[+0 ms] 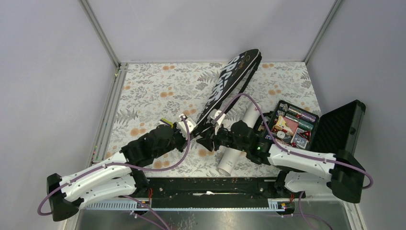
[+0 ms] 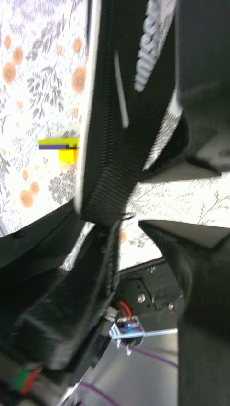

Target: Pack up the badminton gear

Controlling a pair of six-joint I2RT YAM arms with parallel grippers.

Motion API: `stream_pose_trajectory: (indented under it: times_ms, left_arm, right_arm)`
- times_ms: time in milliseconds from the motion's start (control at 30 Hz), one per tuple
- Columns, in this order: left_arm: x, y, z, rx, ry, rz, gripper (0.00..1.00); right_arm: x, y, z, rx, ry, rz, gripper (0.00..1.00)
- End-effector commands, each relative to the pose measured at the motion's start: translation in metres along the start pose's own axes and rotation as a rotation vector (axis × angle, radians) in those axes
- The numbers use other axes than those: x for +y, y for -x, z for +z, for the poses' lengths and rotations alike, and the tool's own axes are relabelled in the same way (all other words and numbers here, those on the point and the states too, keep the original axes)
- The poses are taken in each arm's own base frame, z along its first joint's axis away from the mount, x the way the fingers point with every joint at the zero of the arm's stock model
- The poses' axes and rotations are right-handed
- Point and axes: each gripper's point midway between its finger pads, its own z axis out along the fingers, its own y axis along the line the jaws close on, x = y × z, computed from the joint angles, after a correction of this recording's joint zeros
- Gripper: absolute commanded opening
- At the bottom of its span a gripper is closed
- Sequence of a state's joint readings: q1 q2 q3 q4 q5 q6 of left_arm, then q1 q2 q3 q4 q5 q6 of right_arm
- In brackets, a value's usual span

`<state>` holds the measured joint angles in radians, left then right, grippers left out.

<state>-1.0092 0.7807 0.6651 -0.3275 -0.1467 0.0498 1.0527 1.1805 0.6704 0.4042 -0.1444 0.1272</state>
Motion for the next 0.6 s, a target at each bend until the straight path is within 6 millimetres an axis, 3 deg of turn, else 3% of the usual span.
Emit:
stream_pose_trajectory:
  times_ms: [0, 67, 267, 567]
  left_arm:
    - [0.004, 0.034, -0.001, -0.14, 0.02, -0.07, 0.22]
    - [0.007, 0.028, 0.0, -0.128, 0.036, -0.073, 0.22]
    - [0.013, 0.004, 0.008, -0.065, 0.081, -0.132, 0.23]
    - [0.011, -0.025, 0.021, 0.025, 0.107, -0.198, 0.31]
  right_arm:
    - [-0.033, 0.017, -0.03, -0.069, -0.217, -0.016, 0.55]
    - [-0.04, 0.008, -0.044, -0.036, -0.257, -0.027, 0.7]
    - [-0.058, -0.002, -0.088, -0.05, -0.393, -0.001, 0.99]
    - [-0.072, 0.005, -0.13, -0.147, -0.514, 0.071, 0.99]
